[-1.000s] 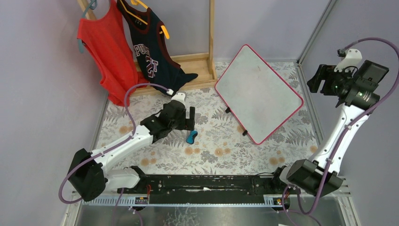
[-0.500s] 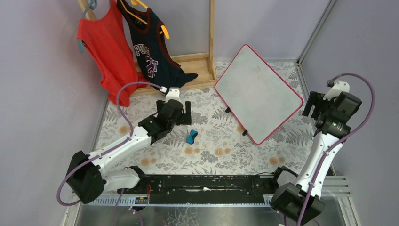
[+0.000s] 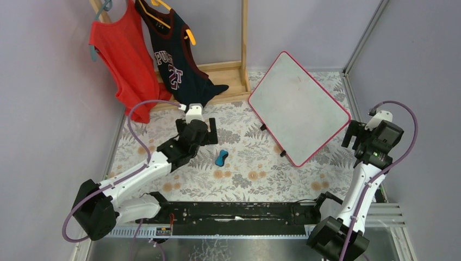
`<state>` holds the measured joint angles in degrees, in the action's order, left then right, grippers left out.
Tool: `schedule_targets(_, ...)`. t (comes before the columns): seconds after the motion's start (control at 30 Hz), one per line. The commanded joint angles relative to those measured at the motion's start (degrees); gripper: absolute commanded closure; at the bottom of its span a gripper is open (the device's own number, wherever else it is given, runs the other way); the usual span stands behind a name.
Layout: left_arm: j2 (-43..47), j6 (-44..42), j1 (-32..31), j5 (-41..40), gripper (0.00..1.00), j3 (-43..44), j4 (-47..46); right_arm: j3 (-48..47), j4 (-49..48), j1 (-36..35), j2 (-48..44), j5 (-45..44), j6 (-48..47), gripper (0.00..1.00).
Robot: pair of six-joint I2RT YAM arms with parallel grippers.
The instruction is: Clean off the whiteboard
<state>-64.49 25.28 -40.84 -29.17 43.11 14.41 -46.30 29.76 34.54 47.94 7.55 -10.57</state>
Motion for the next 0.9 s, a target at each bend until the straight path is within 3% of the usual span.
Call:
schedule_targets(0.0, 1.84, 1.51, 0.19, -5.30, 0.00, -2.23, -5.48, 0.21, -2.34, -0.11, -0.83, 1.00, 0.37, 0.01)
schedule_targets(0.23, 0.69, 1.57, 0.47, -3.68, 0.00, -3.21, -7.85, -0.34, -1.06, 0.85, 3.43, 1.08, 0.14, 0.01)
schedule_targets(0.87, -5.64, 1.75, 0.55, 0.78, 0.00, -3.80, -11.43, 0.71, -1.59, 3.25, 4.26, 3.61, 1.15, 0.01)
